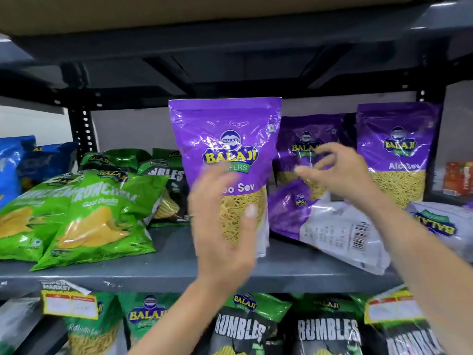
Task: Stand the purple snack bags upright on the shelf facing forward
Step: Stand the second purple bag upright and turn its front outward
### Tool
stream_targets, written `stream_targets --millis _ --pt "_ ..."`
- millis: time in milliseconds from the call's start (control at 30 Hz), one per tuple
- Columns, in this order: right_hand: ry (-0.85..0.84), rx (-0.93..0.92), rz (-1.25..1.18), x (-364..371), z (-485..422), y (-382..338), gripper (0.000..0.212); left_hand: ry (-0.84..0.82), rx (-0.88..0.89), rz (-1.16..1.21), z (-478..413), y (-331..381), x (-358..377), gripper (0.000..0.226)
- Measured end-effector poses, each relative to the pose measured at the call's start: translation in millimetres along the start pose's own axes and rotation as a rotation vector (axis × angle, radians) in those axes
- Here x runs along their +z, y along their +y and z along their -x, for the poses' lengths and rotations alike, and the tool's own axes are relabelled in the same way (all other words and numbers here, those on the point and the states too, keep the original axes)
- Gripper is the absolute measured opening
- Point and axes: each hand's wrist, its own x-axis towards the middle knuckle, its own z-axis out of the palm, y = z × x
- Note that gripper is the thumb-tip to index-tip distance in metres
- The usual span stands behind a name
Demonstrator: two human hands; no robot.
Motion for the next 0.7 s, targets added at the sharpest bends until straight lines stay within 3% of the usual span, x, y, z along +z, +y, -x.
stream_targets --millis 67,100,167,233,300,433,500,600,700 --pt "-0.022 0.065 0.34 -20 -27 19 0.066 -0.367 0.063 0.109 10 17 27 0.021" --pt "-0.143 0.115 0.503 -22 -38 31 0.075 -0.551 0.038 0.128 15 18 43 0.02" --pt "-0.474 0.209 0.726 -20 -49 52 0.112 -0.826 -0.02 0.024 27 18 77 0.035" --pt "-0.716 0.308 0.735 -19 -46 66 0.11 -0.97 -0.084 -0.139 37 23 105 0.07" --pt "-0.785 0.351 0.625 -17 -42 69 0.105 -0.993 -0.157 -0.232 43 32 120 0.09" --pt "-0.656 0.282 0.617 -24 -35 72 0.064 -1.007 -0.175 -0.271 52 41 130 0.066" --pt "-0.527 0.303 0.474 -33 -35 80 0.054 -0.946 -0.027 -0.354 56 39 130 0.055" --pt "-0.267 0.324 0.081 -42 -27 90 0.023 -0.895 0.231 -0.495 56 34 129 0.047" --pt "-0.04 0.255 -0.228 -45 -19 99 0.029 -0.889 0.481 -0.527 48 25 123 0.053"
